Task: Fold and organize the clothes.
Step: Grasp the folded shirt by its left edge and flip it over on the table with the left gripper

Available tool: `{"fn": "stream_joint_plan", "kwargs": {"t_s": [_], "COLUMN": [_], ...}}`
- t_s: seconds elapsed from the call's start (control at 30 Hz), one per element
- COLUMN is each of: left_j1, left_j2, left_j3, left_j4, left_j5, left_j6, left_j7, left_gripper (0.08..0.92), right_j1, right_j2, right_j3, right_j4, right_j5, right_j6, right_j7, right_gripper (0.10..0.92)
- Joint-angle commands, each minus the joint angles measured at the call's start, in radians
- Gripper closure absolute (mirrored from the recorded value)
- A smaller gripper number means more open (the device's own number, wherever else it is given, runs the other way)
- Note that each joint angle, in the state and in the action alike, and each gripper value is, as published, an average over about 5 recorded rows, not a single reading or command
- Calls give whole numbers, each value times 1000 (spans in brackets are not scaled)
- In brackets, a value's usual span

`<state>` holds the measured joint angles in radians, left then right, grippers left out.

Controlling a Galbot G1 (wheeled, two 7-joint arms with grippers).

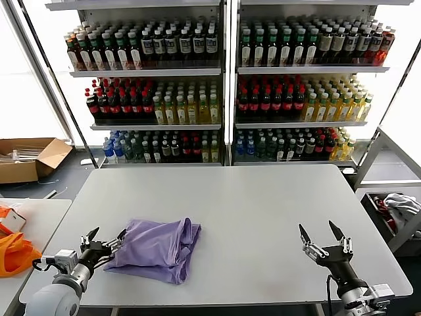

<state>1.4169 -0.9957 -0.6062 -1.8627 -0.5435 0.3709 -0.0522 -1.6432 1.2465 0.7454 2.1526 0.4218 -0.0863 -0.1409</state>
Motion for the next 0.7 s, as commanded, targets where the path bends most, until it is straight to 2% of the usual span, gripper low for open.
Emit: {"fn": "stream_joint_plan", "kwargs": {"t_s": [0.03,0.57,0.7], "left_j1": [13,21,14], "left_j2": [-10,-42,-41], "left_j3": [8,66,74], "left_j4": [45,-17,-4], "left_j5": [14,15,19], "left_j6": [7,6,3], "left_j7": [-14,-3,-2], "left_gripper": [177,178,241], "right_j1": [3,12,9], "right_j2": [1,4,3], "right_j3": [-7,-5,2], "right_j4": [5,6,4], "right_j5": [-6,-7,-3], "right_j6": [-2,-7,-5], "right_j7": [1,3,2], "right_gripper": [203,203,203]}}
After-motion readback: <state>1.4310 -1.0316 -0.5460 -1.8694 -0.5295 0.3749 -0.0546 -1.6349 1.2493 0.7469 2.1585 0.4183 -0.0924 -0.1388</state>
